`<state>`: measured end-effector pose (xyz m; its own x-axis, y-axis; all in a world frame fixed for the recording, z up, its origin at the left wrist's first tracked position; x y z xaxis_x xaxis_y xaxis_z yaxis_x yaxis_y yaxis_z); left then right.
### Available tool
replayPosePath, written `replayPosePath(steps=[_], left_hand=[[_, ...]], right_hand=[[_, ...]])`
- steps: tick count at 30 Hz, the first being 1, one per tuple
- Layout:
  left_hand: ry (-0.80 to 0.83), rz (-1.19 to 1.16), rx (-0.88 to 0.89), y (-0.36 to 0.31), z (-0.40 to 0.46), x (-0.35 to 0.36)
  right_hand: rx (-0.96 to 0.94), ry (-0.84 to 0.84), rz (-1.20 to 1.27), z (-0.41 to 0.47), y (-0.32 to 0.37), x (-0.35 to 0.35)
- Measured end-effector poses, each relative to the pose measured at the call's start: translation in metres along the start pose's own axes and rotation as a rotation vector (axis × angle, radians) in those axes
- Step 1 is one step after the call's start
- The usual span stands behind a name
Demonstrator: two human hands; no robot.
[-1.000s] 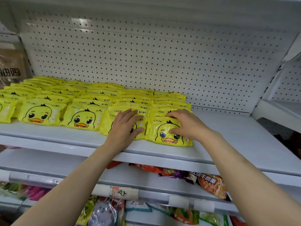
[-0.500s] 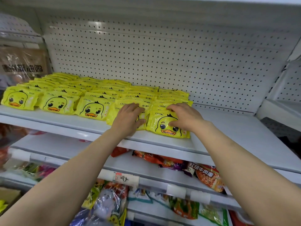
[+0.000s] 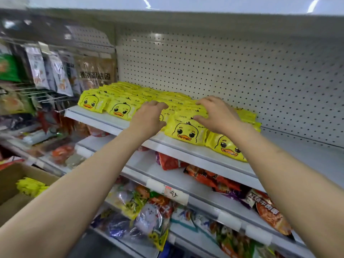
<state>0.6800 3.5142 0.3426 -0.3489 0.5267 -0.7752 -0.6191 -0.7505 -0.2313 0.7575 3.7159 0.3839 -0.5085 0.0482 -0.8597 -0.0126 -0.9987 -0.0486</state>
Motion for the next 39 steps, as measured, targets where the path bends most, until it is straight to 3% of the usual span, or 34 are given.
replayPosePath(steps=[8, 21, 31, 39], left_hand=[[-0.071, 0.132, -0.059, 0.118, -0.056, -0.085], [-0.086, 0.322, -0.226, 0.327, -0.168, -0.183], [-0.052, 0.352, -0.371, 0.45, -0.2, -0.186], [0.066, 0.398, -0.485, 0.567, -0.188, -0.159]], right_hand=[[-0.143, -0.101, 0.188, 0.026, 0.149, 0.016], [-0.257, -0.02, 0.419, 0.065, 0.402, 0.083], [-0.384, 0.131, 0.455, 0.112, 0.523, 0.165], [-0.461, 0.251, 0.506, 0.186, 0.605, 0.262]])
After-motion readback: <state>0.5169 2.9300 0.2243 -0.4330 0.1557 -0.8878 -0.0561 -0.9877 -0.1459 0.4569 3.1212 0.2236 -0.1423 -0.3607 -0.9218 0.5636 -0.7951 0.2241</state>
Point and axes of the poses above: each hand's wrist, its own z-axis towards the middle knuckle, its own x-axis out of the palm, y = z × x, the point moved 3 cm from there along z, towards the middle knuckle, and after that the axes turned 6 degrees about -y, right-handed, at the moved point
